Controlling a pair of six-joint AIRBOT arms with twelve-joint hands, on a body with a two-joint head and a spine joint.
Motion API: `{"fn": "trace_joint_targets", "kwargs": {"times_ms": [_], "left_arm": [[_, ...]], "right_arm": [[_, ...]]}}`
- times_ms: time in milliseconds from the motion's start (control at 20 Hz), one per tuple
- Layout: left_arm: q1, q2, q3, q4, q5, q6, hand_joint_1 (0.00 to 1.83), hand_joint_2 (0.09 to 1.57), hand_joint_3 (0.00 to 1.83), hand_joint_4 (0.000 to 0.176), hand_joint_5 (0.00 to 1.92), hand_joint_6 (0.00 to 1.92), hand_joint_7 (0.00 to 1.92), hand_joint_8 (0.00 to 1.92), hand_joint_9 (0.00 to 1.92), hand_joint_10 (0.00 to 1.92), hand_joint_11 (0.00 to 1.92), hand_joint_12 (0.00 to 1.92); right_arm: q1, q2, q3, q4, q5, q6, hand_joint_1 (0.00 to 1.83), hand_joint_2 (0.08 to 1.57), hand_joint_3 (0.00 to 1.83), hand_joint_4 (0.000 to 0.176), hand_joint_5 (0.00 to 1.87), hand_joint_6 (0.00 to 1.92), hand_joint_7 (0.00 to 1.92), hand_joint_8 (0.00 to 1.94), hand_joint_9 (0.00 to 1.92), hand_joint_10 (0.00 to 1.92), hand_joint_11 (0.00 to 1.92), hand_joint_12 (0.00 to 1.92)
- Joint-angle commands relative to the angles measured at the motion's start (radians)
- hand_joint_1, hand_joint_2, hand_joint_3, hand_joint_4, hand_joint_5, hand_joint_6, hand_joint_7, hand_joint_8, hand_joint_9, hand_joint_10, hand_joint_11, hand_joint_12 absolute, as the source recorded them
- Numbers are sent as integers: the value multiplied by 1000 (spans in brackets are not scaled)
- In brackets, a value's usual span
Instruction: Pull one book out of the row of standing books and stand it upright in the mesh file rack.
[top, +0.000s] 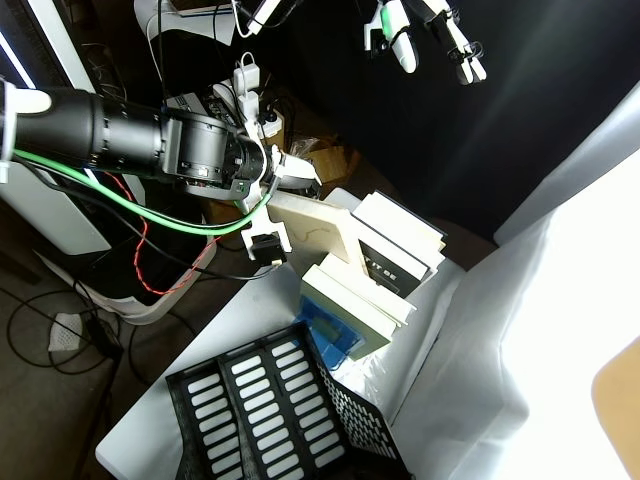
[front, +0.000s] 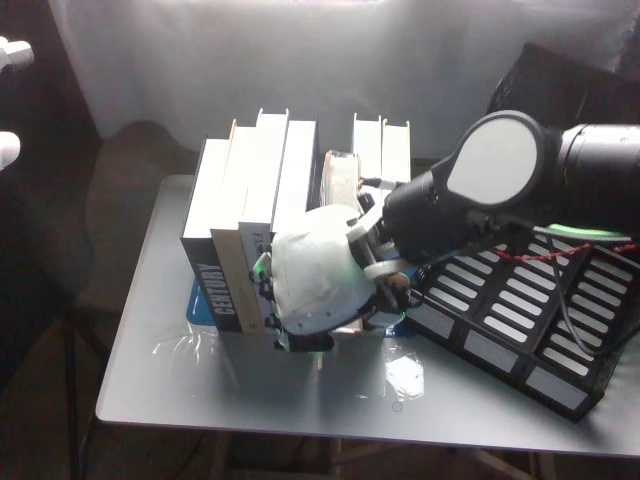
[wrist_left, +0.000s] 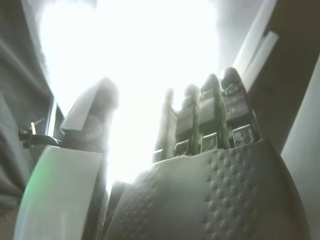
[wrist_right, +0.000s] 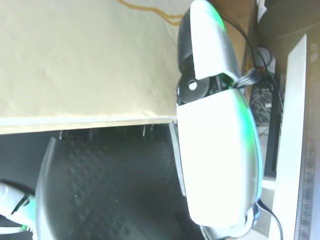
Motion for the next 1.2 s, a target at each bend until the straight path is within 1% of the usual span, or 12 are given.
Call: {"fn": "trace_joint_targets", "kwargs": {"times_ms": [0, 50, 150, 250, 400, 500, 550, 600, 800, 850, 950, 1150], "left_arm": [[-3, 16, 4, -40, -109, -6, 770, 1429, 5, 0, 219, 9, 78, 6, 0, 0, 0, 0], [-4, 15, 4, -40, -108, -6, 773, 1430, 5, 0, 211, 5, 81, 6, 0, 0, 0, 0], [-7, 13, 5, -40, -108, -6, 679, 1457, 16, 1, 185, 4, 55, 9, 0, 0, 0, 0], [-9, 12, 7, -40, -109, -6, 632, 1471, 16, 10, 190, 7, 44, 5, 0, 0, 0, 0], [-24, 11, 11, -30, -99, -6, 669, 1466, 11, 7, 191, 7, 53, 6, 0, 0, 0, 0], [-38, 6, 15, -17, -88, -6, 546, 1498, 19, 44, 164, 2, 15, 3, 0, 0, 0, 0], [-48, 3, 18, -7, -80, -6, 616, 1491, 6, 9, 191, 10, 36, 6, 0, 0, 0, 0], [-56, 3, 18, 3, -73, -6, 651, 1486, 2, 6, 193, 9, 28, 1, 0, 0, 0, 0], [-79, -8, 28, 31, -52, -6, 638, 1481, 0, 11, 184, 3, 27, 0, 0, 0, 0, 0], [-81, -9, 30, 35, -49, -6, 672, 1467, 0, 3, 199, 8, 35, 3, 0, 0, 0, 0], [-81, -7, 30, 36, -52, -6, 683, 1468, 0, 4, 200, 7, 30, 0, 0, 0, 0, 0], [-95, -9, 29, 44, -42, -6, 686, 1470, 0, 23, 189, 1, 28, 1, 0, 0, 0, 0]], "right_arm": [[20, 18, -2, 10, -26, -1, 1226, 1110, 0, 0, 906, 1095, 1085, 898, 844, 1270, 477, 1768], [31, 24, -5, 10, -21, -1, 1225, 1114, 2, 0, 897, 1101, 1075, 924, 872, 1327, 548, 1781], [55, 40, -10, 9, 0, 9, 1371, 1086, 0, 0, 962, 929, 1148, 693, 944, 1298, 589, 1773], [79, 54, -9, 10, 30, 34, 1389, 1078, 0, 0, 989, 821, 1184, 705, 944, 1295, 564, 1786], [104, 70, -10, 9, 56, 50, 1384, 1092, 2, 0, 938, 947, 1139, 766, 893, 1302, 481, 1795], [119, 82, -10, 9, 65, 57, 1373, 1129, 6, 0, 902, 1001, 1036, 966, 792, 1426, 462, 1852], [130, 90, -12, 9, 72, 59, 1374, 1130, 1, 0, 889, 1021, 1033, 974, 813, 1399, 452, 1805], [141, 97, -14, 4, 76, 66, 1374, 1131, 1, 0, 888, 1010, 1025, 984, 819, 1404, 482, 1810], [182, 116, -10, -29, 108, 108, 1365, 1163, 4, 0, 858, 990, 944, 1124, 754, 1526, 553, 1822], [182, 116, -8, -32, 114, 108, 1370, 1154, 0, 0, 909, 895, 962, 1127, 773, 1533, 549, 1824], [184, 116, -5, -31, 124, 111, 1368, 1152, 2, 0, 873, 986, 969, 1074, 787, 1480, 499, 1787], [183, 118, 7, -35, 127, 144, 1373, 1147, 0, 0, 896, 895, 995, 1062, 805, 1519, 525, 1853]]}}
